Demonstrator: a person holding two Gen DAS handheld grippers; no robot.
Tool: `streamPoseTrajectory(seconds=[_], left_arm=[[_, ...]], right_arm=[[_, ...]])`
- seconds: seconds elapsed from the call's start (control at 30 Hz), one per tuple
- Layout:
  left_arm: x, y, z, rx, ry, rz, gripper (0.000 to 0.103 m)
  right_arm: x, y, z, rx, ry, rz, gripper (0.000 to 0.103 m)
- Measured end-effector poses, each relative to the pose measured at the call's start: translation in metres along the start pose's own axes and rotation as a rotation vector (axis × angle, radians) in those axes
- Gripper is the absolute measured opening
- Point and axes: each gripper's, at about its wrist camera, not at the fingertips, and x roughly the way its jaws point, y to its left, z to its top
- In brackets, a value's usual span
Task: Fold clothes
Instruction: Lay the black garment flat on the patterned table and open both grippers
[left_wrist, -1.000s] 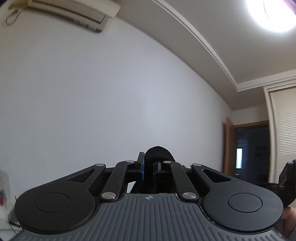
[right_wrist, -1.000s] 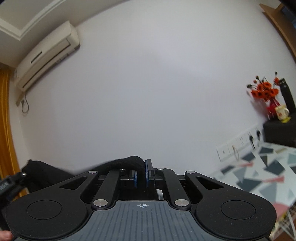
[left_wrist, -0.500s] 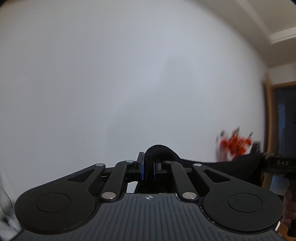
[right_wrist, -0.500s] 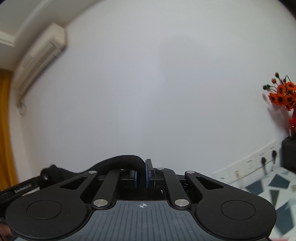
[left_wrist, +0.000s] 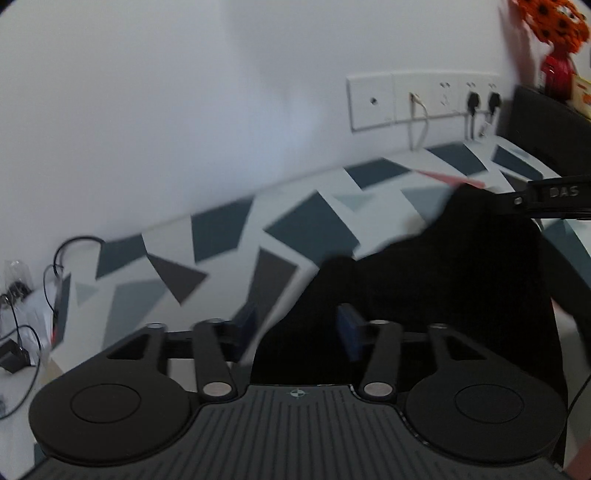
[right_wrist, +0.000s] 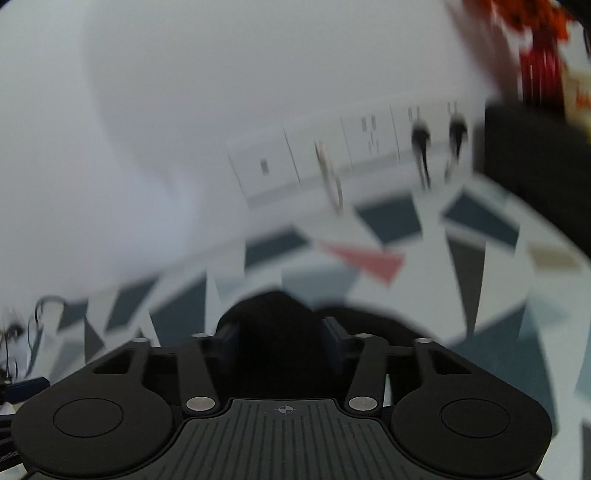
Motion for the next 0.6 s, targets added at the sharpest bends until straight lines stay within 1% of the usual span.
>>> streamPoseTrajectory(seconds=[0.03,0.07,0.13,0.23,0.3,0.37,0.4,0.47,0.53,0.6], left_arm=[[-0.002,0.001,-0.009,-0.004,0.006,-0.014,0.072],[-0.004,0.003,-0.018,-0.018,0.022,-0.032,0.072],[-0.007,0.011,-0.035,-0.072,0.078,-0.071,0.072],[-0.019,0.023,-0.031,-0.144,0.137,-0.102,0.072],[-0.031,0.024,-0.048,-0.157,0.161,-0.114,0.072],[-0.039,0.027,-0.065,-0.166,0.189,-0.132,0.074],[-0.045,0.028,-0.074,-0.170,0.207,-0.151,0.075],[-0.056,0.027,-0.092,-0.174,0.233,-0.182,0.077],[-0.064,0.027,-0.109,-0.173,0.258,-0.187,0.081],[-0.069,0.027,-0.126,-0.171,0.290,-0.185,0.081]], right_arm=[[0.002,-0.004,-0.007,-0.004,0.010,0.004,0.060],[-0.003,-0.001,-0.018,-0.010,0.013,0.017,0.063],[-0.012,-0.008,-0.028,-0.002,0.030,0.029,0.063],[-0.039,-0.016,-0.047,0.059,0.069,0.030,0.063],[-0.062,-0.015,-0.063,0.082,0.080,0.032,0.063],[-0.083,-0.013,-0.081,0.087,0.096,0.033,0.064],[-0.094,-0.009,-0.091,0.090,0.106,0.032,0.065],[-0.108,-0.002,-0.115,0.090,0.143,0.023,0.067],[-0.118,0.010,-0.139,0.080,0.194,0.009,0.068],[-0.127,0.026,-0.160,0.041,0.228,0.003,0.071]])
